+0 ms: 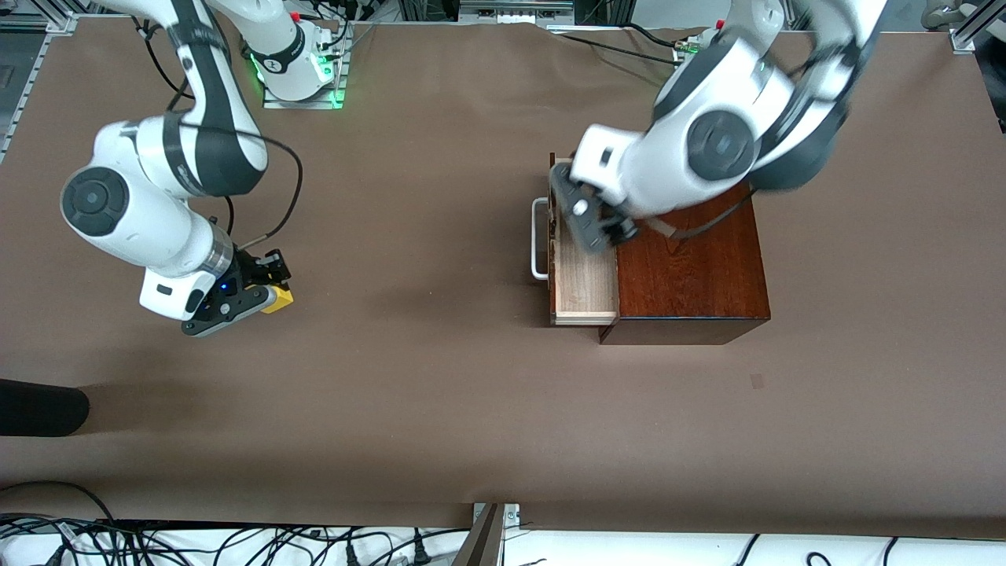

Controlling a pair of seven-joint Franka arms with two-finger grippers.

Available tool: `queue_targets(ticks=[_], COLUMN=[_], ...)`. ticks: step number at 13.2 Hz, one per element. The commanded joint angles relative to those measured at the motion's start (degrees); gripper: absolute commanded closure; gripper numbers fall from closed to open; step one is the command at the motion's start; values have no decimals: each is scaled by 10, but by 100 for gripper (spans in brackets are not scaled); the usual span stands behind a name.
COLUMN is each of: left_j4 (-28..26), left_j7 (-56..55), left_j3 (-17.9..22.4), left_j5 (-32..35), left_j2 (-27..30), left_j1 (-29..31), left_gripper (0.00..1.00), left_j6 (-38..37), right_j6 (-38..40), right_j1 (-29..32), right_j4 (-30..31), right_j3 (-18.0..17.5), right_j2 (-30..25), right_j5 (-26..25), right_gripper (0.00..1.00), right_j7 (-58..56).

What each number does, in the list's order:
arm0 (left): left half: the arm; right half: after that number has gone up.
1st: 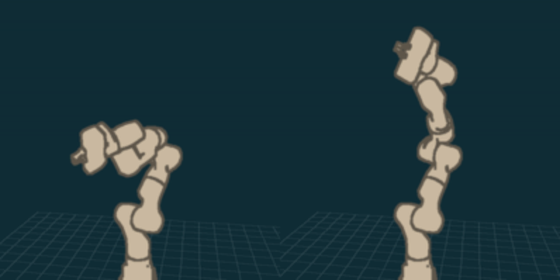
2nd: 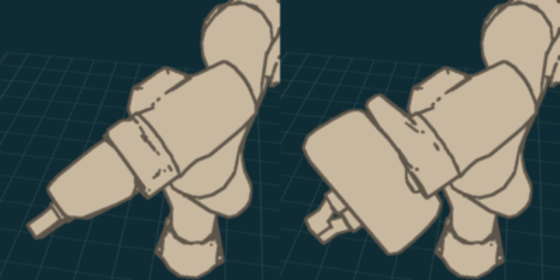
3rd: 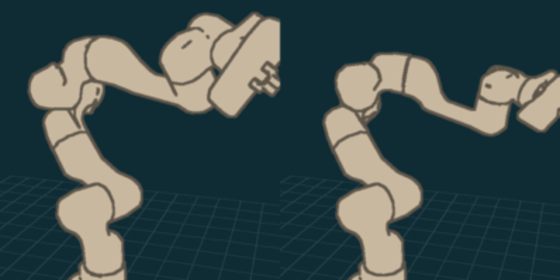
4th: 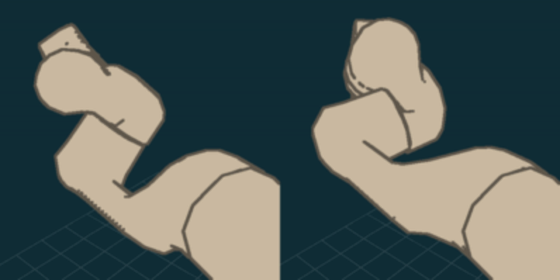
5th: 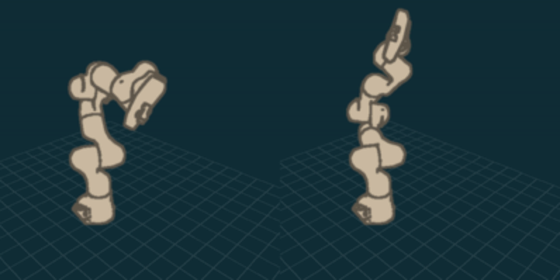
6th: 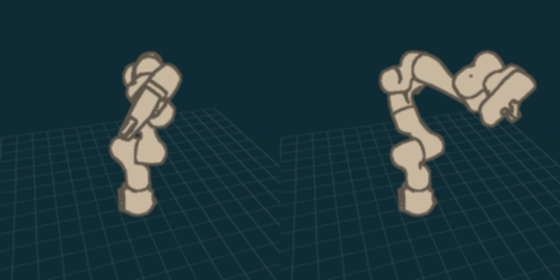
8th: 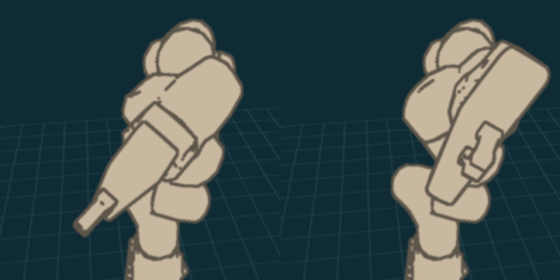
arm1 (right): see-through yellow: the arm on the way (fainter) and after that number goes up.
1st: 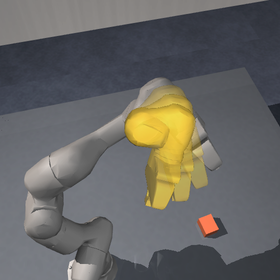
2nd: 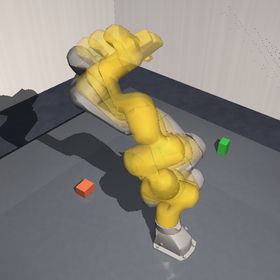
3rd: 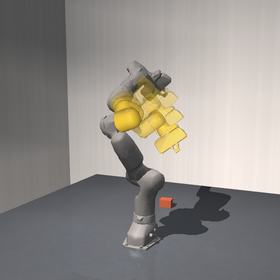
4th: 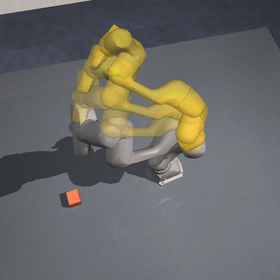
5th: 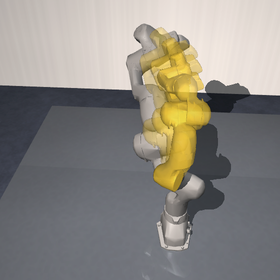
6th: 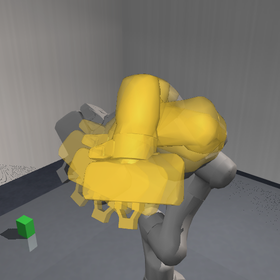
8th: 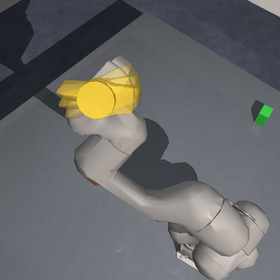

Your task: Open drawer, take yellow block, close drawer

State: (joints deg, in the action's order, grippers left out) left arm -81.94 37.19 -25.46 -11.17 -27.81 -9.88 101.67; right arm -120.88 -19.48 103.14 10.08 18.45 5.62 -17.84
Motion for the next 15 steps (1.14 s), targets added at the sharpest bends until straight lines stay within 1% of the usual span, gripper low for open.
queue_targets(ticks=[1,2,4,6,8,9,12,13,15], left_j4=[42,41,40,31,13,-2,-7,-11,-8], left_j7=[94,91,85,87,82,68,58,58,54], left_j3=[-3,-1,-1,0,1,1,1,1,8], left_j5=[11,32,89,130,181,193,251,258,272], left_j2=[-83,-88,-98,-106,-110,-110,-123,-119,-109], left_j1=[-36,-63,-99,-106,-127,-137,-139,-132,-130], left_gripper=[0,0,0,0,0,0,0,0,0], left_j6=[82,109,120,118,114,113,109,92,12], right_j6=[-63,-75,-108,-153,-209,-231,-247,-254,-269], right_j1=[8,8,8,8,8,8,8,8,9], right_j4=[80,96,132,176,216,226,227,226,227], right_j3=[-10,-10,-10,-10,-8,1,7,8,8], right_j2=[-23,-20,-19,-18,-11,-3,19,30,40], right_j5=[9,9,9,9,9,9,9,9,9], right_gripper=[100,100,100,100,100,100,100,100,100], right_j7=[44,63,82,110,122,122,121,121,121])
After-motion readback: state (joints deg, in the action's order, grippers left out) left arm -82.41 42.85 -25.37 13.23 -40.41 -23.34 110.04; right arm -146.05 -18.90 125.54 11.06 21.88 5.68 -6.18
